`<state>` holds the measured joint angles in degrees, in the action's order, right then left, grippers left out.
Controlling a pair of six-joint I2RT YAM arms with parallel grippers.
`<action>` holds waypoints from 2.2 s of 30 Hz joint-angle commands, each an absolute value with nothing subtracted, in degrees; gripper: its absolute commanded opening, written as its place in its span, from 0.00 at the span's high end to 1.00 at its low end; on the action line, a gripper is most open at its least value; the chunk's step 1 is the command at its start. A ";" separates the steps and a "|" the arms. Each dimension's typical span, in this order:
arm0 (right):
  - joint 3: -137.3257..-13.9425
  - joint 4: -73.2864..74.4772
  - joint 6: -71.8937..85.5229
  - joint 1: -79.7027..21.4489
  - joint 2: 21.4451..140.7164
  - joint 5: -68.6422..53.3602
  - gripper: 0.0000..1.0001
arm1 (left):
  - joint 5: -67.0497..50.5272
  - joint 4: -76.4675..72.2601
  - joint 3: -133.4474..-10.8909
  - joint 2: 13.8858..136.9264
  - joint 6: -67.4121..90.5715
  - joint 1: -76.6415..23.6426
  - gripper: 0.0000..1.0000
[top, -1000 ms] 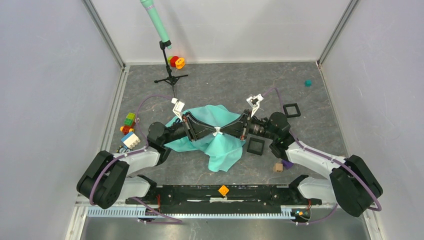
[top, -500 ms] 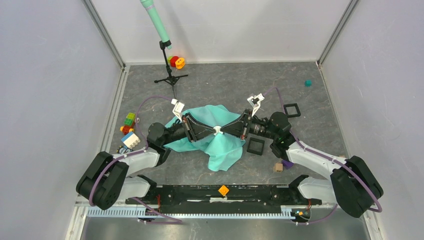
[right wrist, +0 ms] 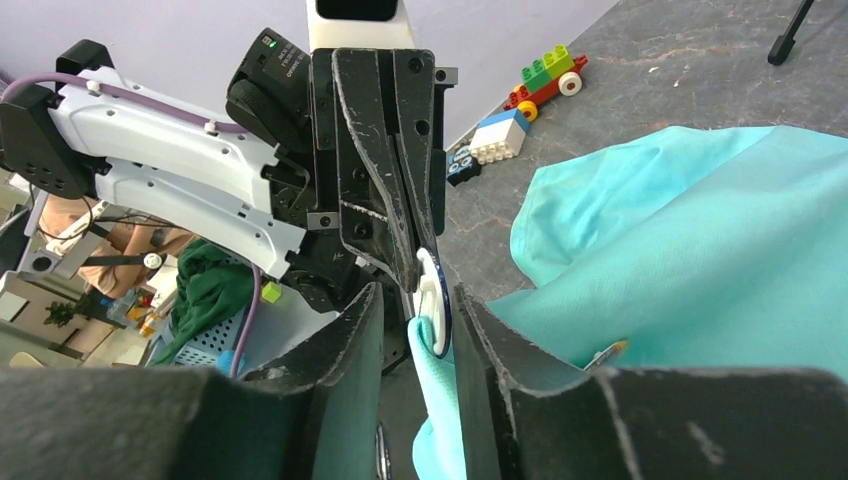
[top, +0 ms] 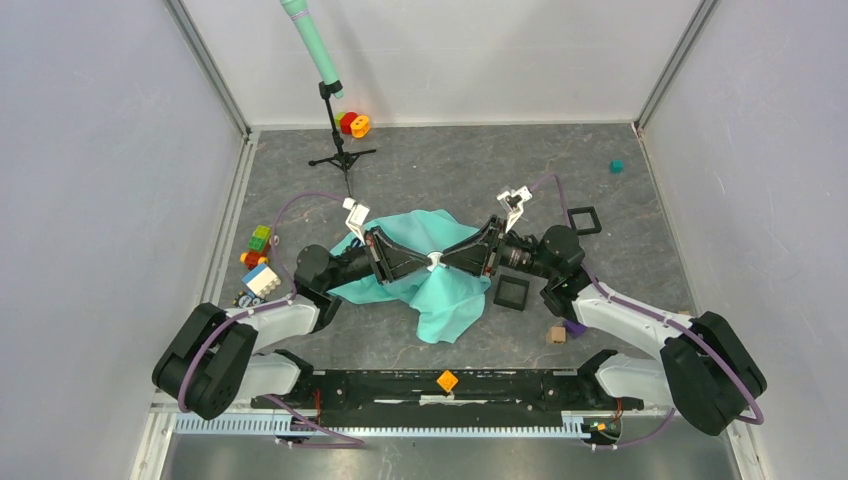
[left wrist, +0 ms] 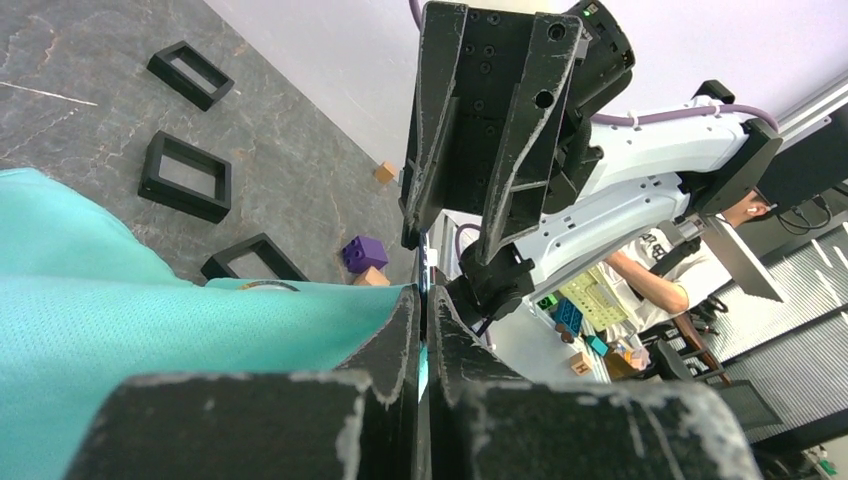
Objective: Remove the brooch from the garment
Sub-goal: Remove the brooch from the clothes.
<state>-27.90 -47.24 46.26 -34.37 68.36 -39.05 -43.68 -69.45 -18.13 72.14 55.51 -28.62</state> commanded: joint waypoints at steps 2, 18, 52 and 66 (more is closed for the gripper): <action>-26.06 -54.36 48.68 -34.21 68.56 -40.03 0.58 | -42.15 -75.65 -18.38 70.91 57.30 -28.55 0.98; -24.95 -59.95 51.25 -35.39 70.70 -39.38 0.49 | -42.17 -81.51 -17.84 73.51 60.82 -28.61 0.98; -27.97 -64.19 56.79 -36.47 76.34 -40.17 0.90 | -45.28 -78.60 -18.46 73.50 56.28 -29.46 0.98; -29.62 -58.60 57.31 -36.49 78.61 -39.39 0.96 | -43.66 -60.69 -19.52 65.98 41.85 -33.02 0.98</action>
<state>-25.98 -59.42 57.32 -36.10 77.69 -42.46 -41.12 -67.13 -17.82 69.25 49.56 -29.82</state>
